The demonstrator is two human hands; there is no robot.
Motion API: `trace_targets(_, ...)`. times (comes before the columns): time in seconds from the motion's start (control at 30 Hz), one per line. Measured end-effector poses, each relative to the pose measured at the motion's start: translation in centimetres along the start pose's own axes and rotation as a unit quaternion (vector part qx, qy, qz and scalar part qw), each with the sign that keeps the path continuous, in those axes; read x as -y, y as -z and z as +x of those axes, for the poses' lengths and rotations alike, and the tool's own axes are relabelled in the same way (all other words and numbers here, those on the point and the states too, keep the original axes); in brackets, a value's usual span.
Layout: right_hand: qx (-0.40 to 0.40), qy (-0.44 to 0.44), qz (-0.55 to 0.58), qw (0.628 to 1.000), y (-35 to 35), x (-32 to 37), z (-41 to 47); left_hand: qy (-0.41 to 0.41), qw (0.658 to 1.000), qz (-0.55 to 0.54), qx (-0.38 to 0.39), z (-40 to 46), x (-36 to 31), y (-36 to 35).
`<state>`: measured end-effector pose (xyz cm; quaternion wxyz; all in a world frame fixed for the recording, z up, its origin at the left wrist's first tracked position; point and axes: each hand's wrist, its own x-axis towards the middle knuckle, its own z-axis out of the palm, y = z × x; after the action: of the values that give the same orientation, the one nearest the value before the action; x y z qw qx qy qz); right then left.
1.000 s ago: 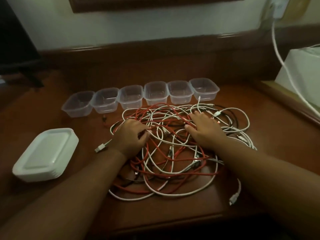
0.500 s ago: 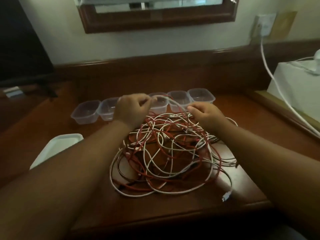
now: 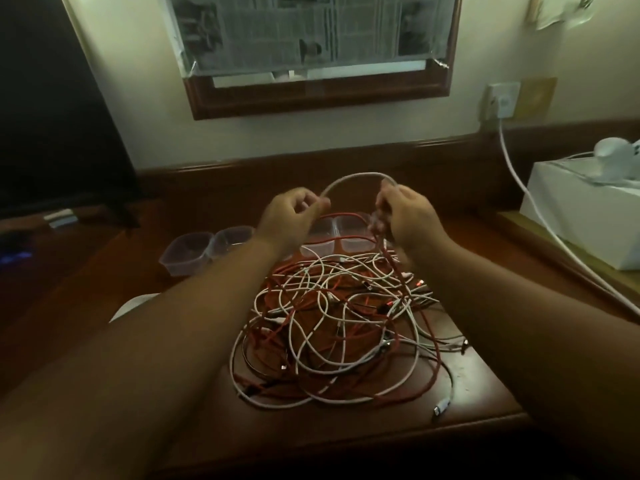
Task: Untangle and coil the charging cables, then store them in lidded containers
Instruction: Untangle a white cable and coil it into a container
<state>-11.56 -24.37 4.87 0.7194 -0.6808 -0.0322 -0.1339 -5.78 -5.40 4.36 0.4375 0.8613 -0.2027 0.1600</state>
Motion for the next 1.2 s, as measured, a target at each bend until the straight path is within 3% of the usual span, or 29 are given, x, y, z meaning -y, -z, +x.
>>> trace_targets(0.07,-0.009,-0.01,0.1,0.995,0.0,1.2,0.6,-0.036,0.991,0.083,0.103,-1.5,1.3,-0.7)
trace_targets(0.13,0.001,-0.004,0.147,0.989,-0.4,2.5,0.9,-0.047,0.975,0.147,0.158,-2.9,3.1,-2.0)
trace_targets(0.23,0.016,-0.012,0.197,0.98,-1.3,4.2,1.0,-0.036,0.982,0.15,0.106,-4.0,5.2,-3.0)
trace_targets(0.4,0.058,-0.024,0.255,0.965,-1.2,4.7,1.1,0.077,0.991,0.103,0.027,-3.7,6.0,-1.9)
trace_targets(0.5,0.095,-0.041,0.297,0.949,-1.1,3.9,0.9,0.141,0.989,0.007,-0.047,-2.5,5.2,-1.1)
trace_targets(0.6,0.1,-0.022,0.215,0.971,-0.7,2.4,1.1,0.168,0.971,-0.099,-0.138,-1.0,3.1,-0.1)
trace_targets(0.7,0.122,0.015,0.045,0.991,-0.6,0.5,1.3,0.136,0.965,-0.125,-0.185,0.1,1.1,0.7)
trace_targets(0.8,0.184,0.038,-0.097,0.977,-0.8,-0.8,1.5,0.123,0.964,-0.123,-0.199,1.2,0.0,0.9)
trace_targets(0.93,0.197,0.038,-0.189,0.961,-1.7,-1.5,1.8,0.15,0.969,-0.13,-0.148,1.2,-1.0,0.6)
trace_targets(1.1,0.179,0.061,-0.352,0.916,-3.3,-1.9,2.5,0.098,0.982,-0.136,-0.088,1.1,-2.1,0.1)
trace_targets(1.2,0.182,0.031,-0.351,0.918,-3.9,-2.4,3.0,0.09,0.977,-0.17,-0.094,1.5,-2.8,-0.1)
